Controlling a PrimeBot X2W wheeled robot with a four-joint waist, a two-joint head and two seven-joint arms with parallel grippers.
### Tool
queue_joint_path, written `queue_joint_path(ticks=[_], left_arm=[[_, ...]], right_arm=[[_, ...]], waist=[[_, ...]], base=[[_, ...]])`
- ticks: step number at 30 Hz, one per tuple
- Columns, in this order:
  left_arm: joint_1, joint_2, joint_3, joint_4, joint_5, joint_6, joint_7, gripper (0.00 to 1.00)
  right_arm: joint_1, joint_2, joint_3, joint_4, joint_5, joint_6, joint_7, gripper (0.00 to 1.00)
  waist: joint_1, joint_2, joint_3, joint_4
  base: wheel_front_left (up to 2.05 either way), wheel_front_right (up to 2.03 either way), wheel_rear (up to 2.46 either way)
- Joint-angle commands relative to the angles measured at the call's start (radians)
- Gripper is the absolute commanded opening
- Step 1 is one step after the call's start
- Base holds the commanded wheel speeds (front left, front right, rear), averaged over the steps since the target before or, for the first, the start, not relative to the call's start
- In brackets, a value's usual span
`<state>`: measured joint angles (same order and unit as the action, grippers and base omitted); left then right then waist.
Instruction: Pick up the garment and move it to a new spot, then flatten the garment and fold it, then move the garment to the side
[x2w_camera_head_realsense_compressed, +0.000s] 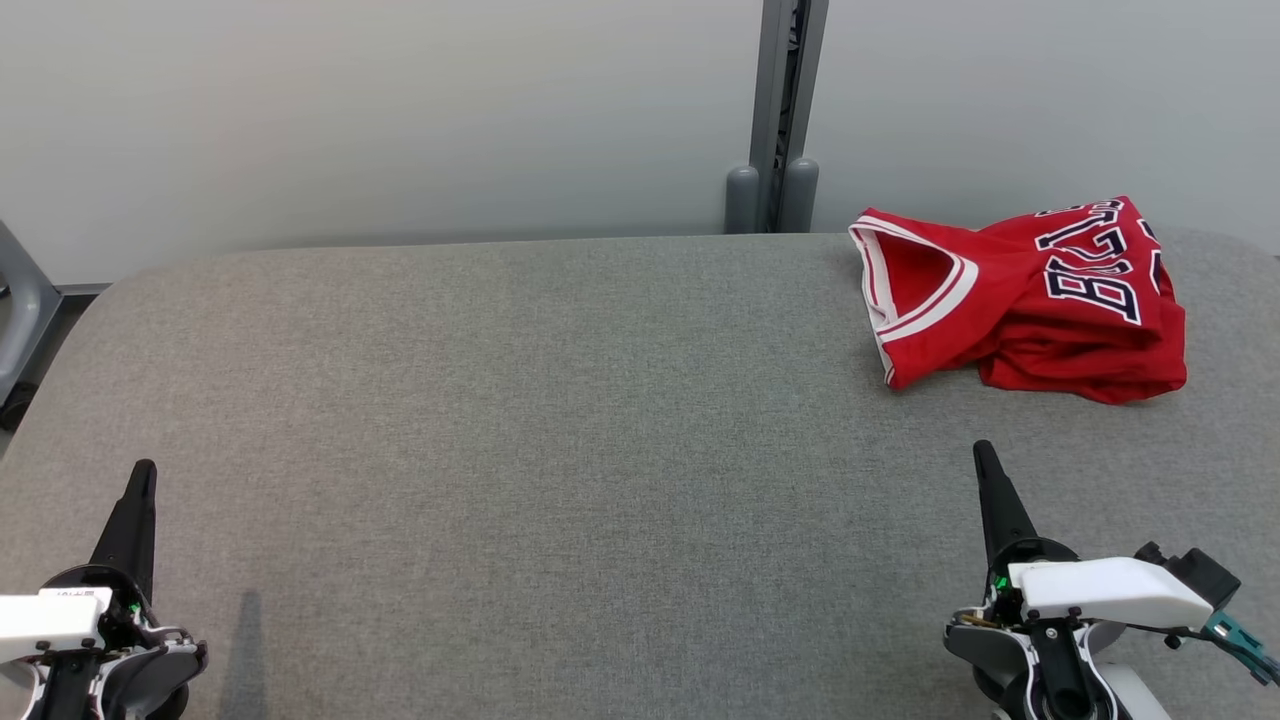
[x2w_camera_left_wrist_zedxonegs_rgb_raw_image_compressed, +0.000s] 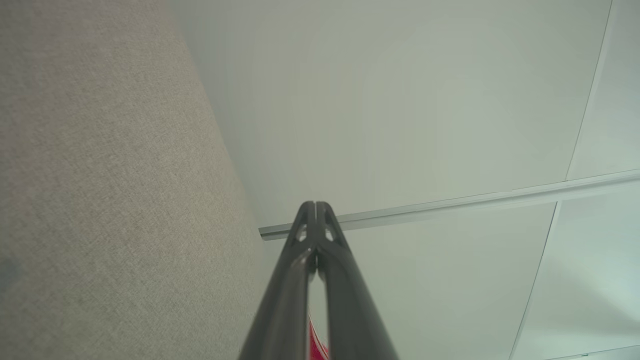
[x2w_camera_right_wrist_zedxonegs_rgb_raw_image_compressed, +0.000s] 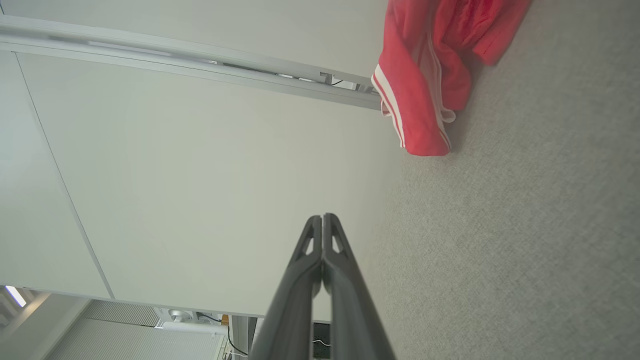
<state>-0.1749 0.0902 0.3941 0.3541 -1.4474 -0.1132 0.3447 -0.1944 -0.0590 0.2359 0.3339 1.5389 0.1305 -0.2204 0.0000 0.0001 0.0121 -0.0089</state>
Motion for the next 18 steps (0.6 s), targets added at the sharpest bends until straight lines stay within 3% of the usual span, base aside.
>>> queue_joint_path(ticks=[1, 18], left_arm=[[-0.029, 0.007, 0.01, -0.001, -0.017, -0.006, 0.007, 0.0], [-0.049, 0.0, 0.057, 0.02, -0.12, -0.021, 0.065, 0.0]], right_arm=[[-0.011, 0.0, 0.001, -0.008, 0.018, 0.0, 0.002, 0.0], [-0.018, 0.007, 0.014, -0.014, 0.13, 0.0, 0.006, 0.0]], waist=[[0.0, -0.0001, 0.0, 0.0], [0.0, -0.0001, 0.003, 0.008]], base=[[0.0, 0.0, 0.0], [0.0, 0.0, 0.0]])
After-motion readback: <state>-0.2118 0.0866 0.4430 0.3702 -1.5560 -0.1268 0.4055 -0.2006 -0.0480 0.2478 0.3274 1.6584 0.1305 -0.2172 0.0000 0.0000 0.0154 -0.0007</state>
